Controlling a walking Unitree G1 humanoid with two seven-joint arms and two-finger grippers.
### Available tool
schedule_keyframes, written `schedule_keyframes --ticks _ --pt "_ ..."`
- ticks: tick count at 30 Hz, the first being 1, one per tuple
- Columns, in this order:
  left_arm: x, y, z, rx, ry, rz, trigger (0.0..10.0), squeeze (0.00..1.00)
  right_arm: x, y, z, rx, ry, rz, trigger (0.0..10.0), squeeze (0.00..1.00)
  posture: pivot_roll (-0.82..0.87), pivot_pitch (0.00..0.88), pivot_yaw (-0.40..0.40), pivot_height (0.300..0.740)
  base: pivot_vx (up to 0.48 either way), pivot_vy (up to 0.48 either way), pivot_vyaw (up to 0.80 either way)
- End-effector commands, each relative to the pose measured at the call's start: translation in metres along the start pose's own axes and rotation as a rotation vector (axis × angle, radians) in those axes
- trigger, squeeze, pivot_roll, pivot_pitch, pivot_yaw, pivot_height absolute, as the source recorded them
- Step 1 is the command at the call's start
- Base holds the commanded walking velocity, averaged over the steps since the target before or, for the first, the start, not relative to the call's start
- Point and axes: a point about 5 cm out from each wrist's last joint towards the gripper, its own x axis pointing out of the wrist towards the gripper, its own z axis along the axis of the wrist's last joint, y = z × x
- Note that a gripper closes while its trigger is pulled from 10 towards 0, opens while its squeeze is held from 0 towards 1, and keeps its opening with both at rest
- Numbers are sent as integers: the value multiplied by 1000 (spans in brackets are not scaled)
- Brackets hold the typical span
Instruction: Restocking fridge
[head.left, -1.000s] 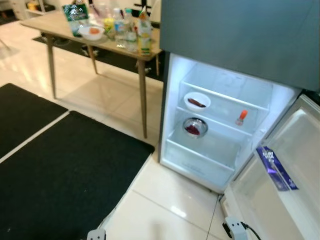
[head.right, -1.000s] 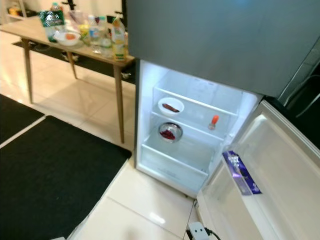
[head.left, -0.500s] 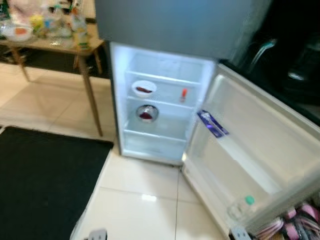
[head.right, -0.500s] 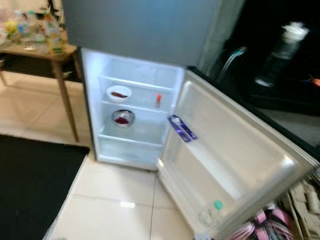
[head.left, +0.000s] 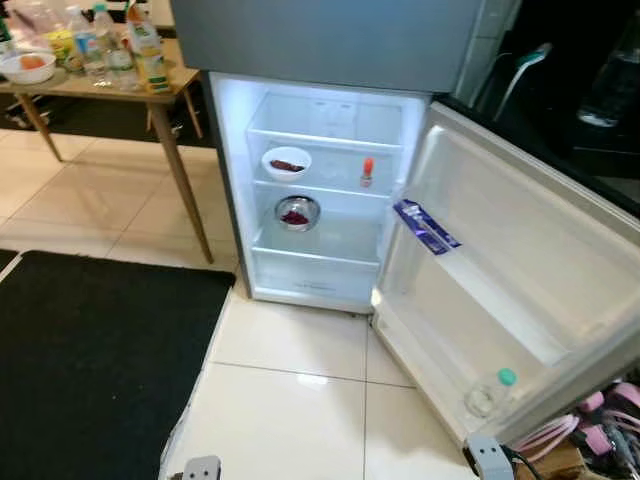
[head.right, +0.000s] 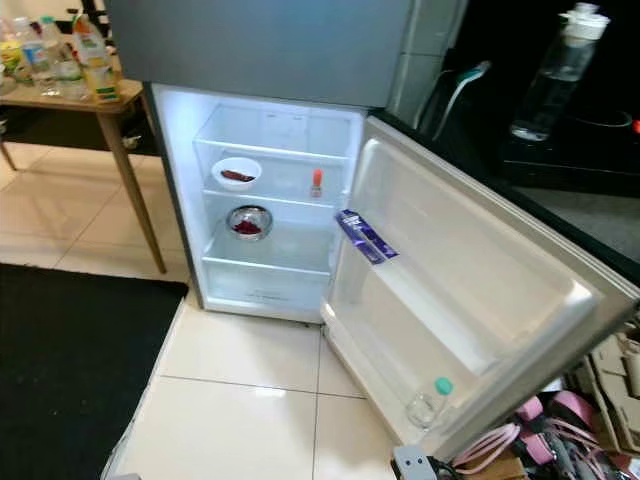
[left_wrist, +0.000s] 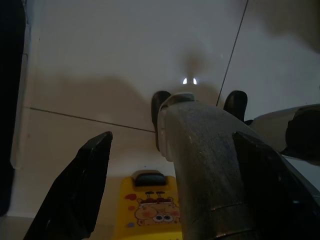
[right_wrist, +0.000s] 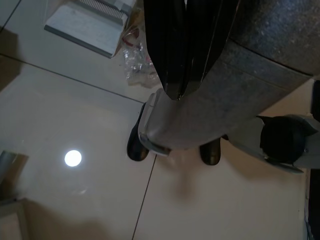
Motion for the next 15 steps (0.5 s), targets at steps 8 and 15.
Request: schedule_keyframes --ticks 8,15 --pt "-3 0 -13 -26 53 -14 10000 0 -5 -17 14 -12 -45 -142 10000 0 -60 26 -36 740 0 -234 0" --pt "-2 -3 -15 -31 59 -17 10000 0 -15 -39 20 -47 -36 -321 10000 0 -55 29 -41 740 0 0 0"
